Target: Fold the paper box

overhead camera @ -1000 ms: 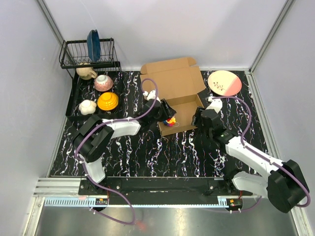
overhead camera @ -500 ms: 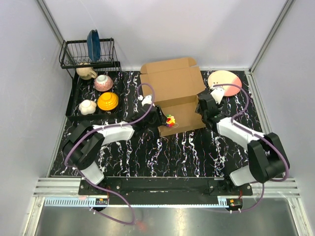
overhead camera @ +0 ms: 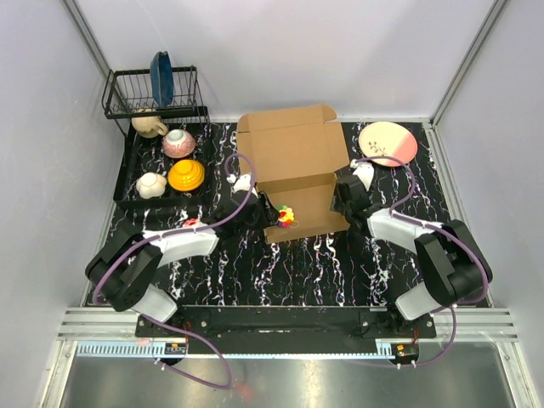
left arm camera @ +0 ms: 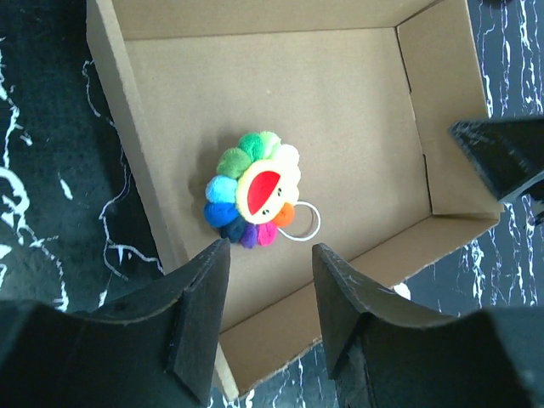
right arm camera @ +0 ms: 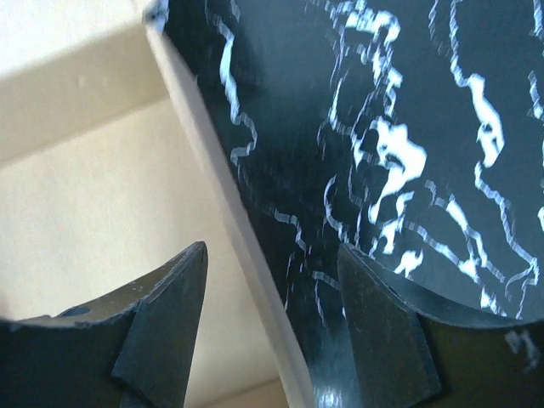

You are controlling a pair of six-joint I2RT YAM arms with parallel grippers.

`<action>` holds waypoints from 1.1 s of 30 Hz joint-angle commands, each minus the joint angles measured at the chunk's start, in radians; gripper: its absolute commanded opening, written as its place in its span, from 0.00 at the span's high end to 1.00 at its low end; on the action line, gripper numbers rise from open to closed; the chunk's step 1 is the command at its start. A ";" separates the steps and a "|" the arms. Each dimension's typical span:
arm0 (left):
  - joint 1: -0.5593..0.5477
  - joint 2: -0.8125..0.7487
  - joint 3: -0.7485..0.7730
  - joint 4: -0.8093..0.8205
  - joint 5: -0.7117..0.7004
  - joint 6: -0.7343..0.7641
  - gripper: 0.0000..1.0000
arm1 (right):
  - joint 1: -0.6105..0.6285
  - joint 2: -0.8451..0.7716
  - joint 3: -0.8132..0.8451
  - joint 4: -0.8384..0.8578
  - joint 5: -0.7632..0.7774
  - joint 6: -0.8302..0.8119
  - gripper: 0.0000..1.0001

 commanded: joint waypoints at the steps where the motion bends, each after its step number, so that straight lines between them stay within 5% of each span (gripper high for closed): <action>1: 0.000 -0.089 -0.042 -0.011 -0.009 -0.030 0.51 | 0.095 -0.102 -0.073 0.011 -0.034 0.033 0.32; 14: -0.017 -0.368 -0.180 -0.106 -0.049 -0.043 0.50 | 0.258 -0.360 -0.233 -0.160 0.006 0.262 0.34; 19: -0.009 -0.520 -0.121 -0.169 -0.165 0.002 0.44 | 0.259 -0.461 -0.164 -0.249 0.070 0.233 0.26; 25: 0.150 -0.573 -0.034 -0.190 -0.143 0.041 0.33 | 0.253 -0.538 -0.029 -0.308 0.192 0.123 0.23; 28: 0.271 -0.502 0.035 -0.176 -0.072 0.027 0.31 | 0.167 -0.516 0.058 -0.299 0.207 0.050 0.23; 33: 0.417 -0.303 0.167 -0.042 0.047 0.044 0.29 | -0.123 -0.427 0.148 -0.169 -0.060 0.081 0.23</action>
